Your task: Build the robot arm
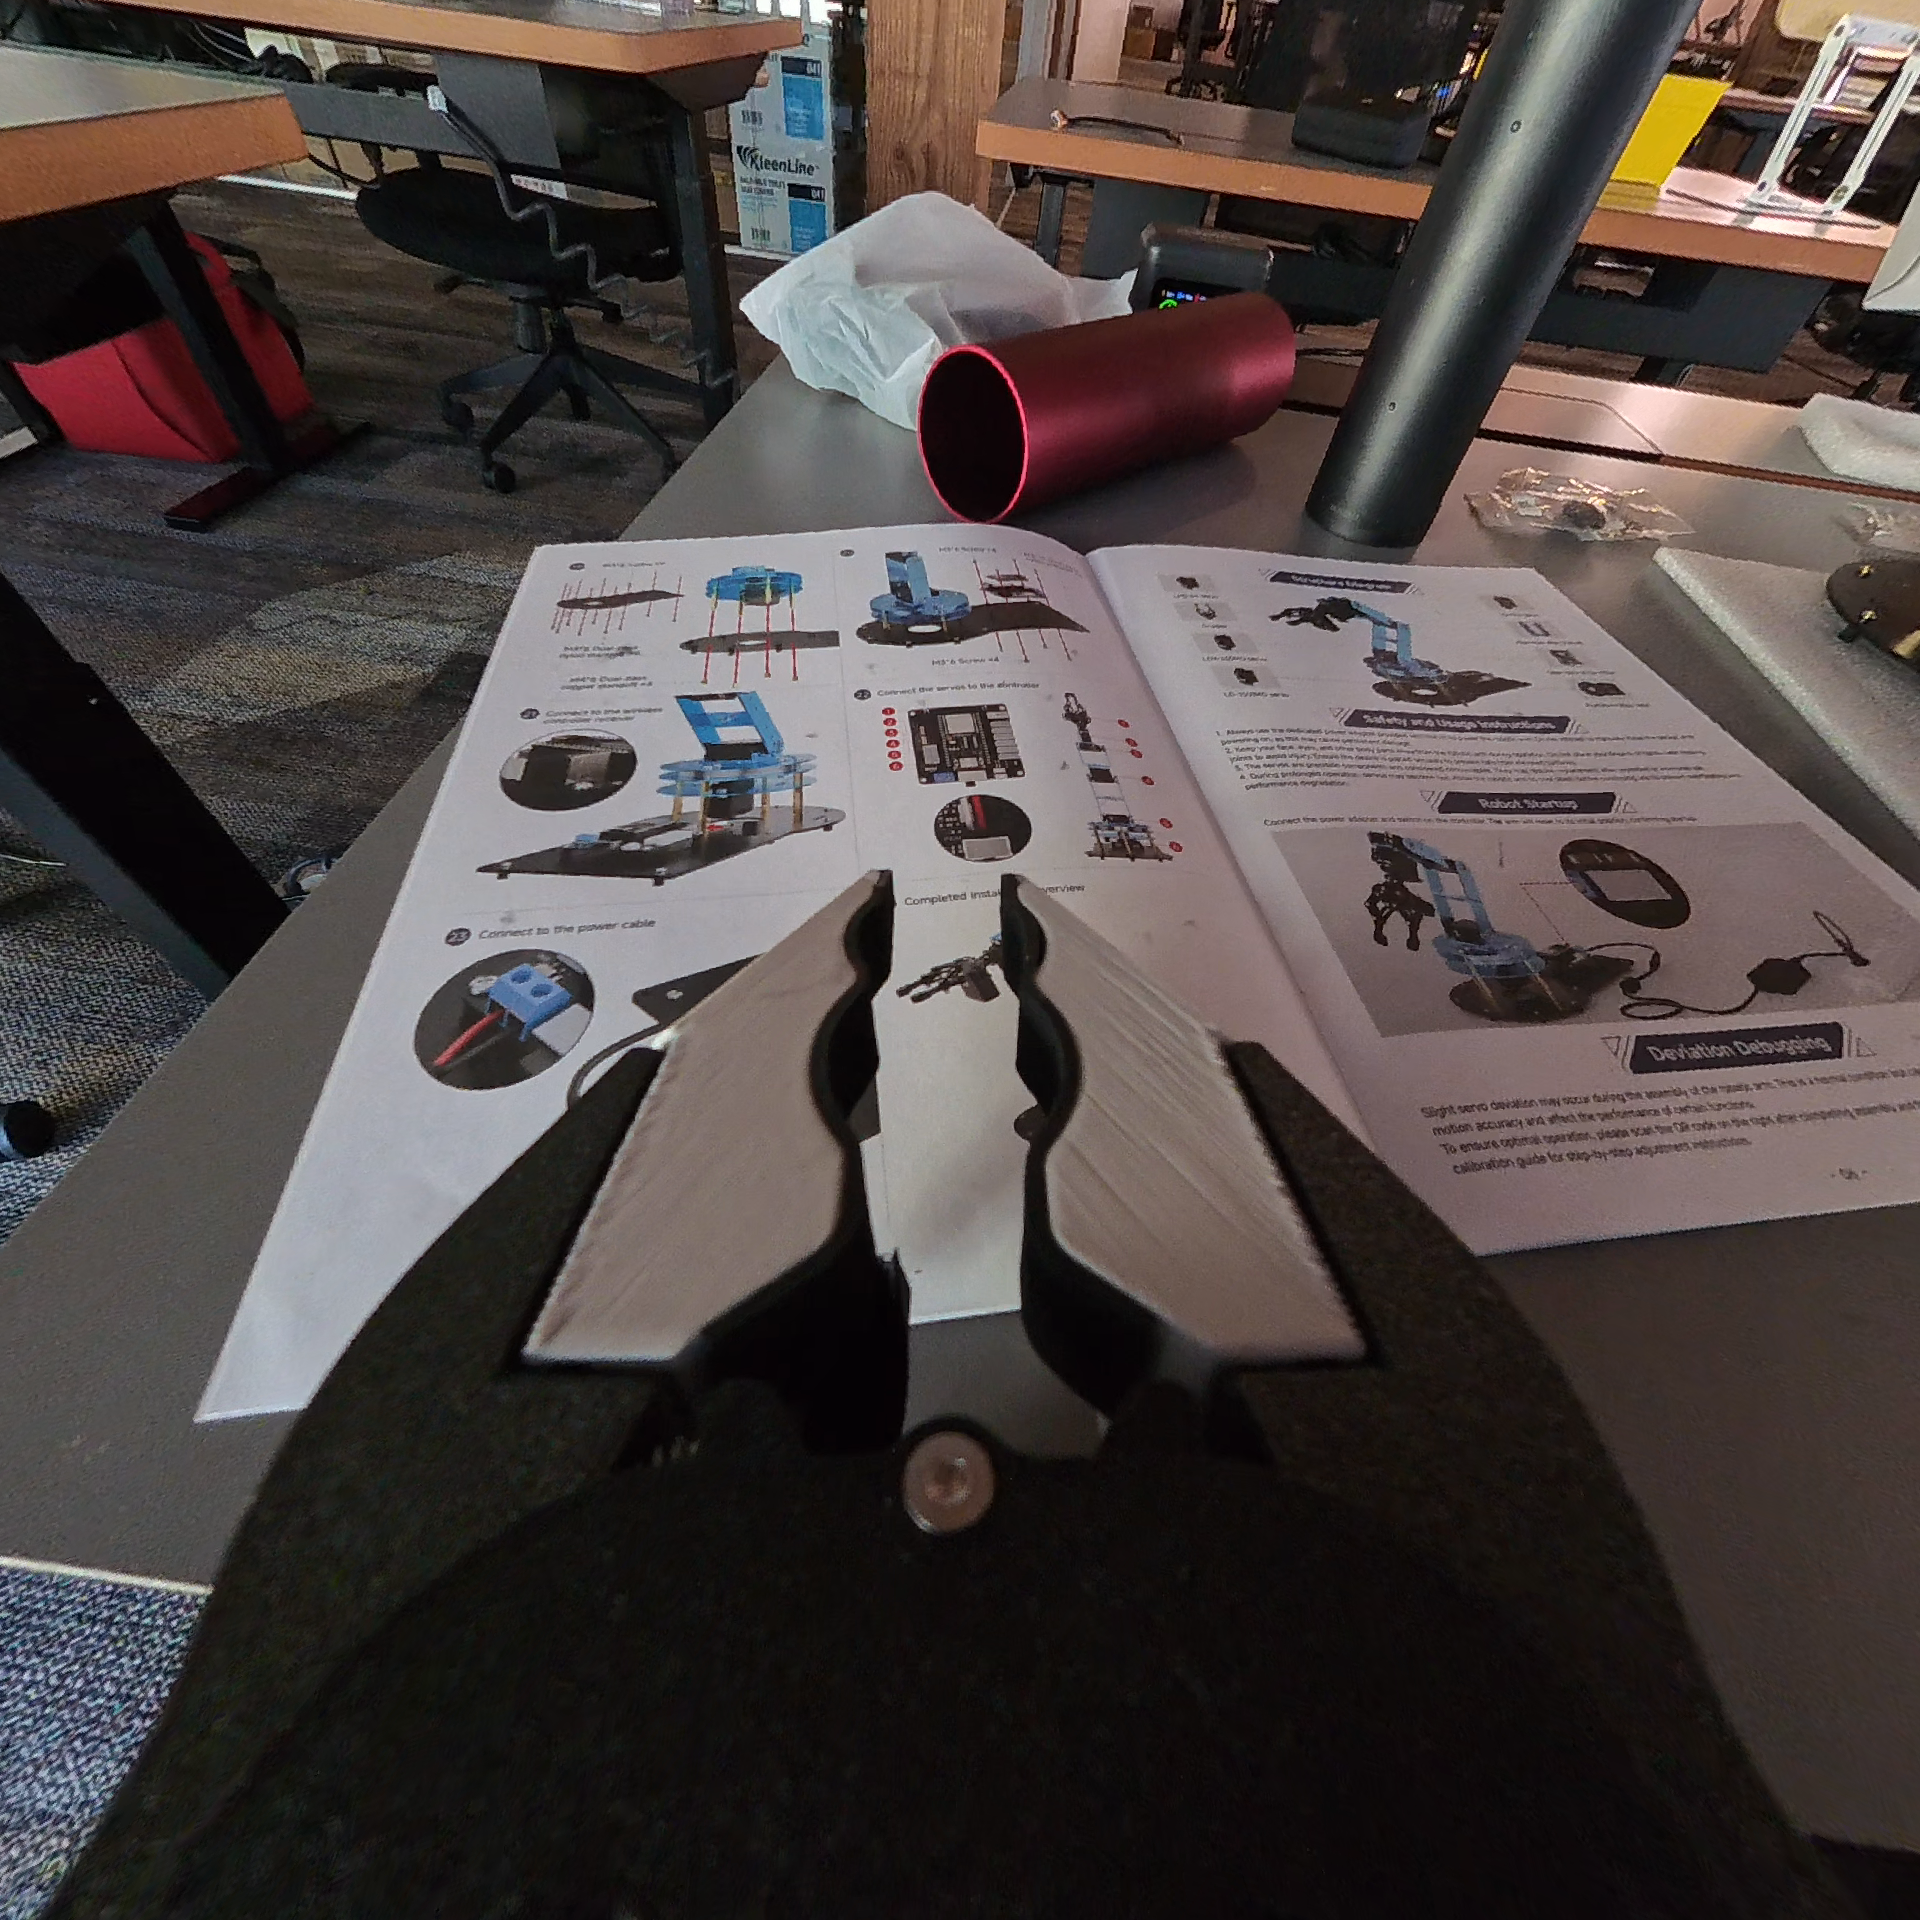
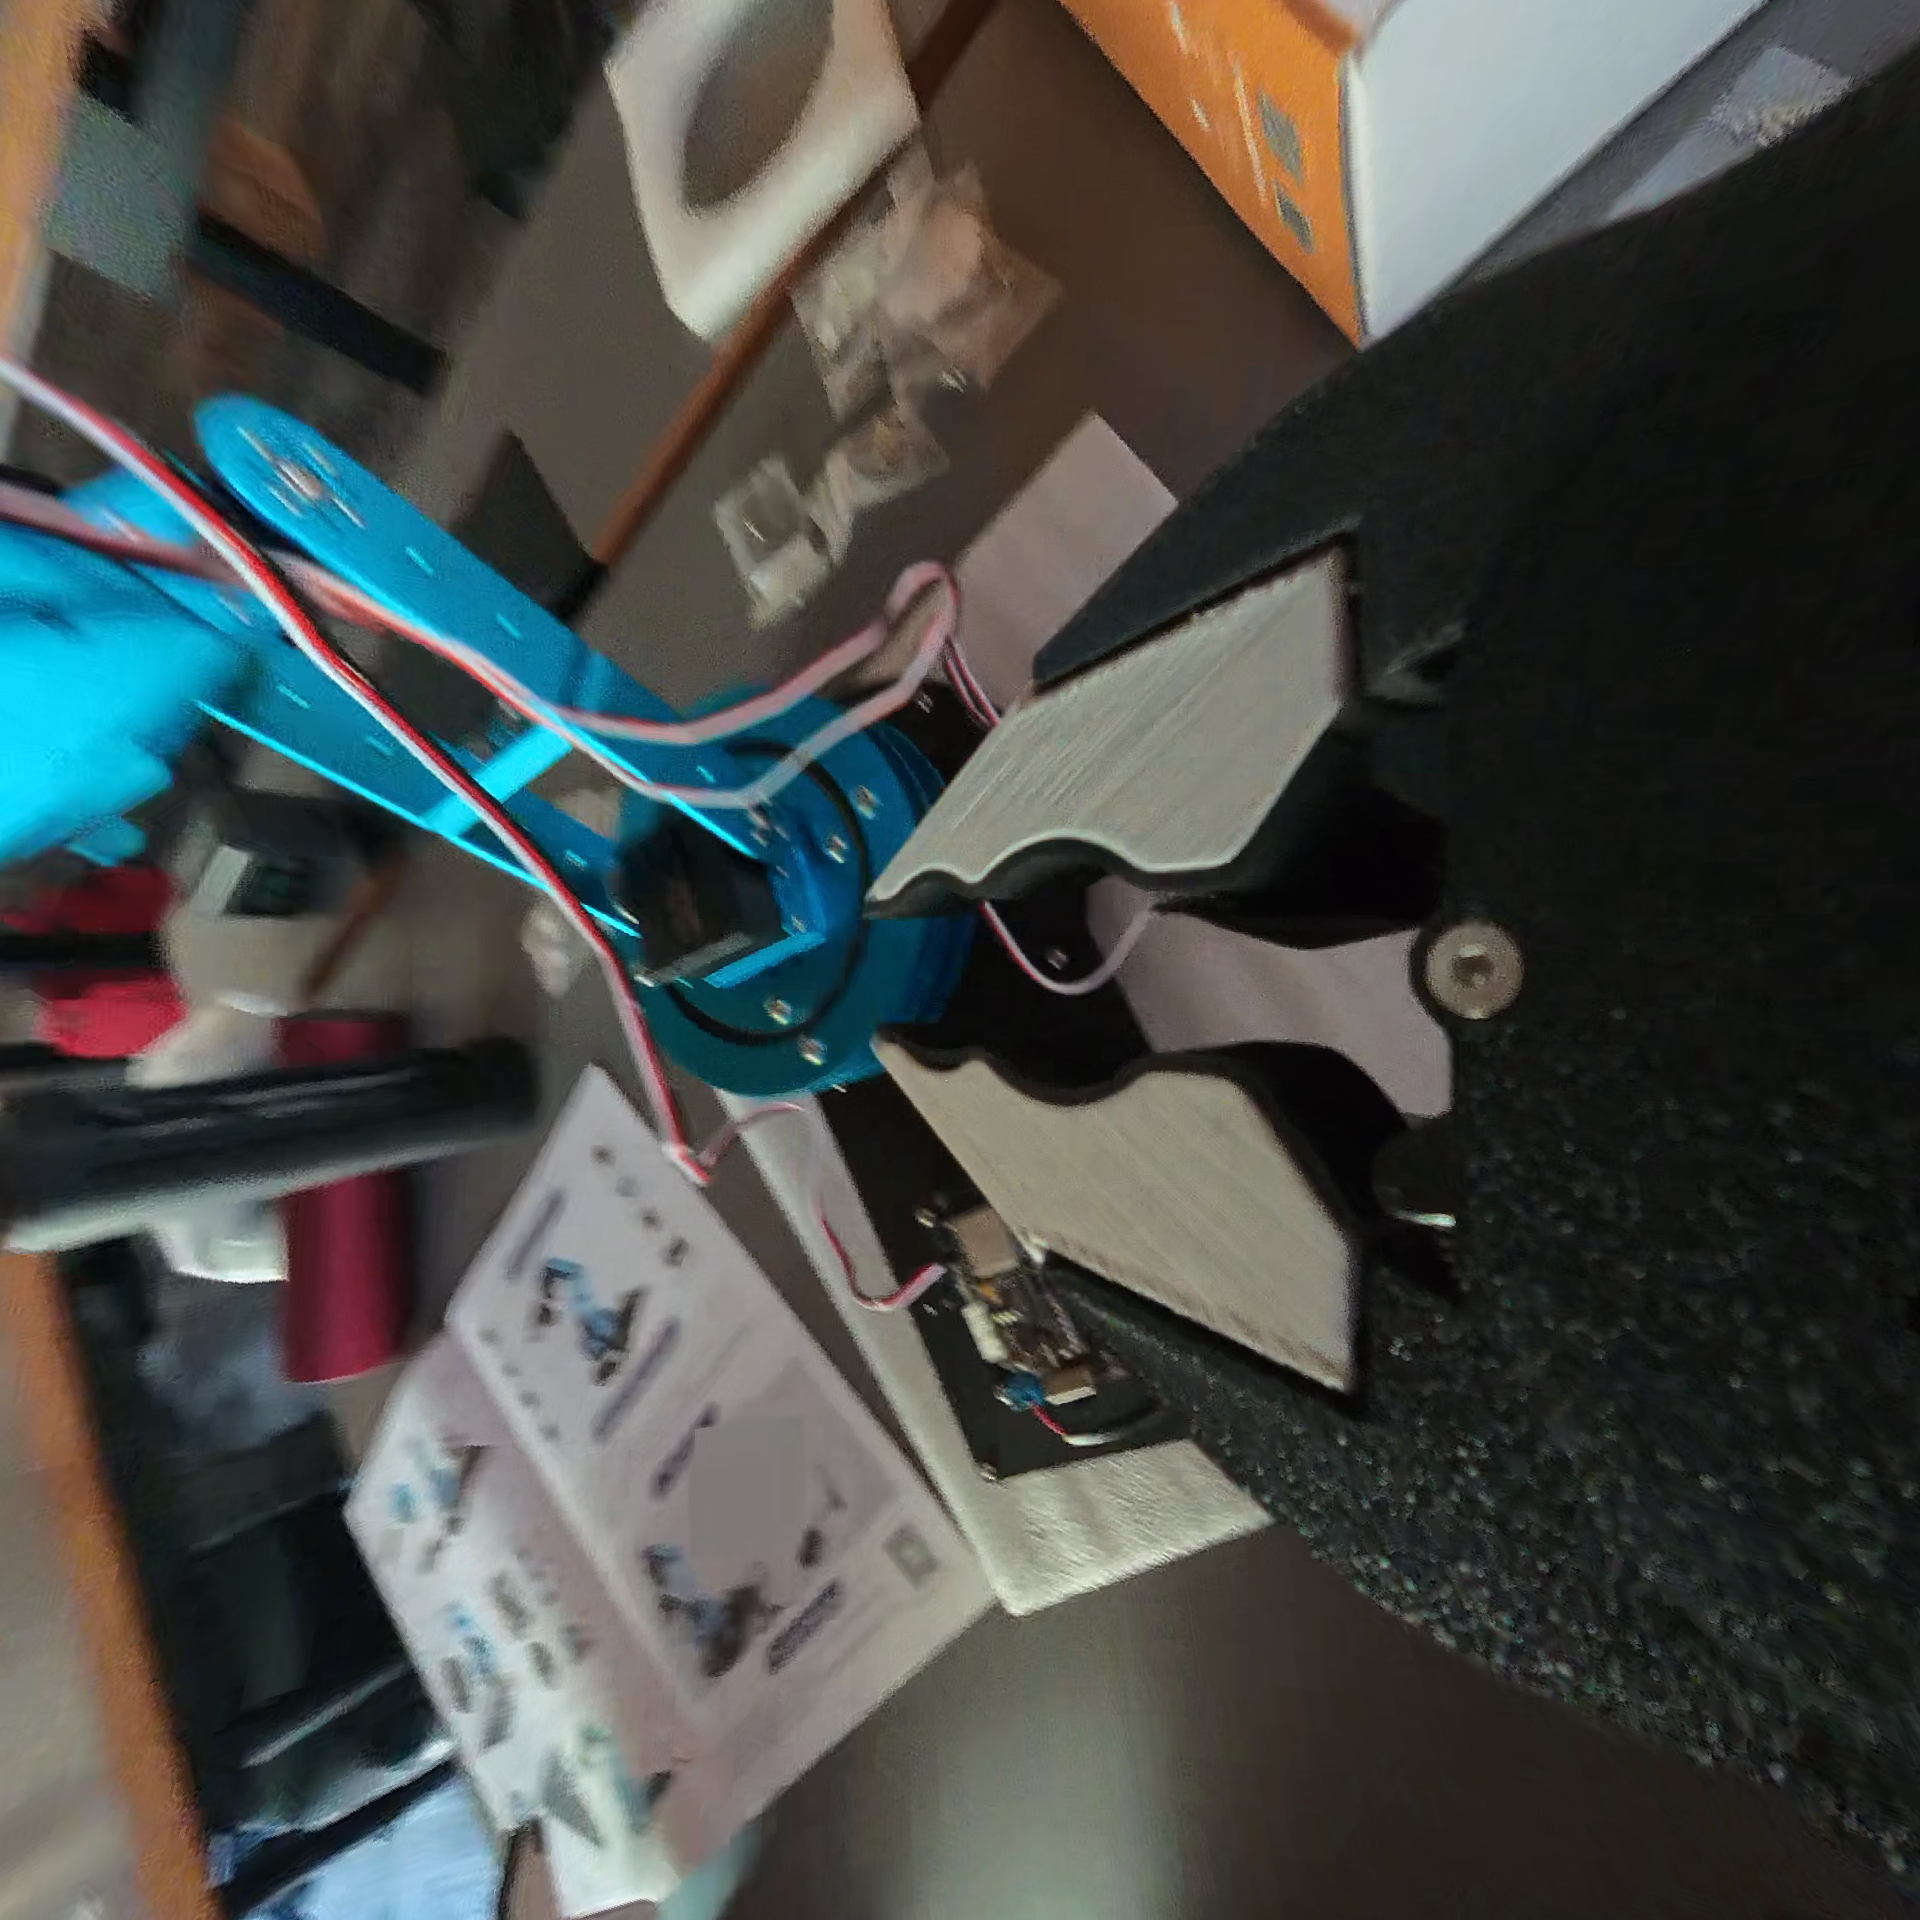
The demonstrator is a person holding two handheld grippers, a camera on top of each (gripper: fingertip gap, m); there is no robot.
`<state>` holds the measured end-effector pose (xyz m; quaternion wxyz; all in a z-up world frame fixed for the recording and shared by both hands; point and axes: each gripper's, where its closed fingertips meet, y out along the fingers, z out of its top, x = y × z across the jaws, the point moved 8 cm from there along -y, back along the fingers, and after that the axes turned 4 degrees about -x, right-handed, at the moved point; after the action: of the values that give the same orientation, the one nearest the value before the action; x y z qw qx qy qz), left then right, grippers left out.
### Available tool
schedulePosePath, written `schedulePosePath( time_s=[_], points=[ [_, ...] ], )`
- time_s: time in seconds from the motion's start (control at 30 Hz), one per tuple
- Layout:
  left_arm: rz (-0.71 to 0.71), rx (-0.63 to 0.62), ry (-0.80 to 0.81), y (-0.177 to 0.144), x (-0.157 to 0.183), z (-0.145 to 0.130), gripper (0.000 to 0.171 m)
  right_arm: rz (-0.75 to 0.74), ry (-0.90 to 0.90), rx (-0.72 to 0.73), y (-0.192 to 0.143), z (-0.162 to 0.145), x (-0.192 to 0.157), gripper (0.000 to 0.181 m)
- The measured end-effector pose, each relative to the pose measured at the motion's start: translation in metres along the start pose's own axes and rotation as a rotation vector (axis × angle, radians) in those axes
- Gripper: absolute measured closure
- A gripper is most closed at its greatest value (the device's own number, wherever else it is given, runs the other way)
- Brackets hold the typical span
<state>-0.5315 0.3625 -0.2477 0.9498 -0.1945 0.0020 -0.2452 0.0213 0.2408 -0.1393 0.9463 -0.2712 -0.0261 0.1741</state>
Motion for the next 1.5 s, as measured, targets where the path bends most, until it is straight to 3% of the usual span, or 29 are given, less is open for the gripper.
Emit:
schedulePosePath(
  time_s=[0.13,0.3,0.43,0.63,0.77,0.87,1.07,1.27,1.4,1.5],
  points=[
    [-0.005,0.002,0.001,0.000,0.000,0.000,0.152,-0.057,-0.049,0.171,-0.009,0.019,0.023,0.163],
    [0.001,0.000,0.010,0.000,0.001,0.000,0.152,0.009,-0.036,0.221,0.004,0.033,0.038,0.155],
    [0.008,-0.001,0.010,0.000,0.001,0.000,0.152,0.036,-0.049,0.289,0.002,0.061,0.047,0.153],
    [0.014,-0.002,0.013,0.000,0.001,0.000,0.152,0.163,0.030,0.310,0.017,0.075,0.080,0.147],
    [0.020,0.003,0.014,0.000,0.001,0.000,0.152,0.390,0.087,0.462,0.009,0.077,0.078,0.145],
    [0.026,0.003,0.018,0.000,0.001,0.000,0.152,0.469,0.063,0.473,0.003,0.078,0.071,0.138],
    [0.030,0.003,0.019,0.000,0.001,0.000,0.152,0.229,-0.128,0.455,-0.031,0.100,0.066,0.150],
    [0.030,0.002,0.024,0.000,0.001,0.000,0.152,0.382,-0.146,0.162,-0.020,0.142,0.052,0.138],
    [0.018,0.004,0.020,0.000,0.001,0.000,0.152,0.562,-0.143,-0.116,-0.006,0.140,0.048,0.138],
    [0.014,0.003,0.017,0.000,0.001,0.000,0.152,0.623,-0.143,-0.178,-0.007,0.147,0.049,0.141]
  ],
)
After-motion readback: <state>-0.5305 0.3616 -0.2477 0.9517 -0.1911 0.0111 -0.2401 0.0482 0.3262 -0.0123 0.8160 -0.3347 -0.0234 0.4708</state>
